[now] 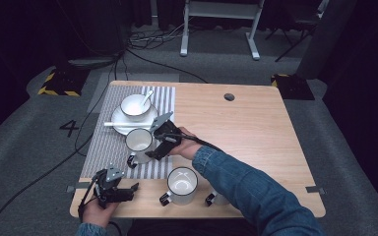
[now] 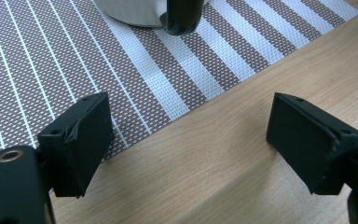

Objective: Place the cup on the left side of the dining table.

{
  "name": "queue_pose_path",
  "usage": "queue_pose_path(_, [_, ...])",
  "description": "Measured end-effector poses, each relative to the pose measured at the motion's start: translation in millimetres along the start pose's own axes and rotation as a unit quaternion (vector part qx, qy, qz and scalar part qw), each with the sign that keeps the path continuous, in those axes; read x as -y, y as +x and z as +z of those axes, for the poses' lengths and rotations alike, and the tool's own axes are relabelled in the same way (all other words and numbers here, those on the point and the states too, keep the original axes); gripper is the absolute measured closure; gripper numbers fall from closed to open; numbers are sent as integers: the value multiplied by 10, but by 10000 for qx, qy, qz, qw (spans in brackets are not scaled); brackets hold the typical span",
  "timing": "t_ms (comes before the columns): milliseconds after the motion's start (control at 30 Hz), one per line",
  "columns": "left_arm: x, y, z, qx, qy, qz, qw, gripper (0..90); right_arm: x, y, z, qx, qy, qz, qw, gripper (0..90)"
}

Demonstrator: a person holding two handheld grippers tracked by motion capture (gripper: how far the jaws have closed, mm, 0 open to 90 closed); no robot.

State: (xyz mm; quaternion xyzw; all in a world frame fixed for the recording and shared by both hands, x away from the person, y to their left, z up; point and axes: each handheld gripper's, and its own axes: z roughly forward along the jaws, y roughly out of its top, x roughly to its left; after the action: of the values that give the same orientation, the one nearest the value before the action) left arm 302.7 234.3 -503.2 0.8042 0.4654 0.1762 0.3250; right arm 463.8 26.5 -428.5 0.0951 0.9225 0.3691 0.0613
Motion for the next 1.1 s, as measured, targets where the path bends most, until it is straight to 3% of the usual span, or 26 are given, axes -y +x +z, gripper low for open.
queue_pose_path(333, [1,13,1,66,-1,34,10000,154,105,-50,-450,169,-130,171,9996,45])
queue_pose_path(467, [1,12,1,76,6,29,10000,154,153,-105,-671,323,-194,315,9988,45])
queue_pose_path(500, [1,11,1,78,-2,17,10000,154,186,-136,-814,433,-236,381,9981,46])
queue_pose_path(533, [2,10,3,72,-15,13,10000,154,186,-136,-814,433,-236,381,9981,46])
queue_pose_path(633, [0,11,0,83,1,15,10000,154,246,-169,-1007,597,-283,514,9965,49])
queue_pose_path(733, [0,12,0,84,3,18,10000,154,355,-216,-1231,638,-392,773,9942,50])
queue_pose_path(800, [1,12,0,87,2,19,10000,153,393,-229,-1293,644,-449,802,9937,50])
queue_pose_path(867, [1,11,0,85,1,16,10000,153,518,-267,-1477,792,-564,920,9910,50])
queue_pose_path(1000, [1,11,0,88,0,18,10000,153,653,-303,-1662,1014,-504,974,9888,56])
queue_pose_path(1100, [2,11,2,82,-9,19,10000,153,824,-329,-1859,1215,-556,1136,9845,75])
